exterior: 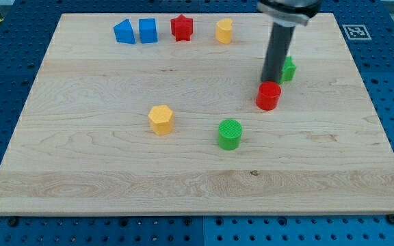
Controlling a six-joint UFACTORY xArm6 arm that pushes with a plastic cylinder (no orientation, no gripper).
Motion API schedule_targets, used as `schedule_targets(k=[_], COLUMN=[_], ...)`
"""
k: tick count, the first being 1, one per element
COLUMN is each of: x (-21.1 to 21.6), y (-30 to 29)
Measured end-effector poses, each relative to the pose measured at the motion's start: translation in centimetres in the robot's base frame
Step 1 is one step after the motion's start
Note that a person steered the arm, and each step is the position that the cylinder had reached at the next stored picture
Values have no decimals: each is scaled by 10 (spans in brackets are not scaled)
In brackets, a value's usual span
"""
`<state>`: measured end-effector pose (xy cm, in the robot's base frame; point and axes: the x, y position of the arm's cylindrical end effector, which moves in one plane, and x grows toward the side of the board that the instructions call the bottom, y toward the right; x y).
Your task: Push the green star a bit up
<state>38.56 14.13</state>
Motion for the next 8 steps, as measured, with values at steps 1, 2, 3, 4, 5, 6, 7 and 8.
schedule_targets(k=[1,2,3,4,5,6,7,8], x=[-1,-1,-2,-2,-18,-35,-37,-30], y=[44,85,96,79,63,62,55,49])
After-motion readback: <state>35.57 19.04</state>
